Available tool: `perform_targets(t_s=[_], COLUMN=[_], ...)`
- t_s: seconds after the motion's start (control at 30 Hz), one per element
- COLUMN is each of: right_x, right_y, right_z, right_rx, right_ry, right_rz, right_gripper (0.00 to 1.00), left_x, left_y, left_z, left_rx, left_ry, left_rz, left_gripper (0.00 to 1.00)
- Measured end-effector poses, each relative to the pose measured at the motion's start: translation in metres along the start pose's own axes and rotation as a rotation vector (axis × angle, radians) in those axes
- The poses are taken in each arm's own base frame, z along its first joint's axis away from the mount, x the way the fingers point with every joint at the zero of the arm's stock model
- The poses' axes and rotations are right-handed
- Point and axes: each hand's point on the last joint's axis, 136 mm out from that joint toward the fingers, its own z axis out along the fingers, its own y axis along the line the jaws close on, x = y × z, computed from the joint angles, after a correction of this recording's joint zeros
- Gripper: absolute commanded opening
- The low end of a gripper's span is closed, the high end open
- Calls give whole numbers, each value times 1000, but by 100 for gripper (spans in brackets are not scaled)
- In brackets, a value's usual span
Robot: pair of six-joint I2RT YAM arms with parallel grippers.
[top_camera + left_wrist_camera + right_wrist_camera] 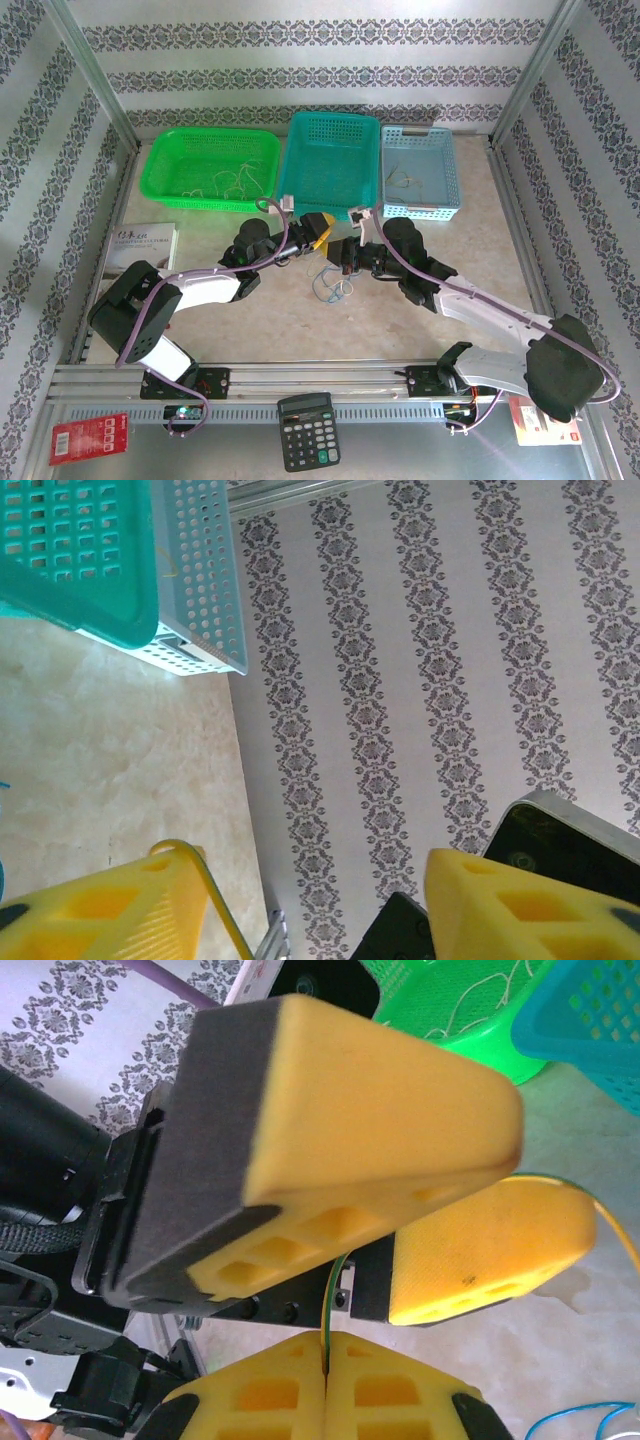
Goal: Untangle the cables
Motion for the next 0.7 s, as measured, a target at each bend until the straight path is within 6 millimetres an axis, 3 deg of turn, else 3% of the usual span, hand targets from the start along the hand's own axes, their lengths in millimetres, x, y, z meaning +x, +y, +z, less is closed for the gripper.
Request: perform_targets(t_s=[0.27,0.5,0.7], right_x=[2,9,17], right_y=[3,-2,-10], right_z=[-3,-4,-1], right_rx=[-13,-5,10], right_ry=[-4,8,27], right_rz=[-4,4,17], right_gripper=[0,0,0], left_x=[-4,-10,-12], left_y=[1,3,-3], left_z=[-2,-3,-5], left_rx=[-1,-6,6], left_ry=[-14,-31,-33], left_rz=[2,14,48], left_gripper=[29,0,0])
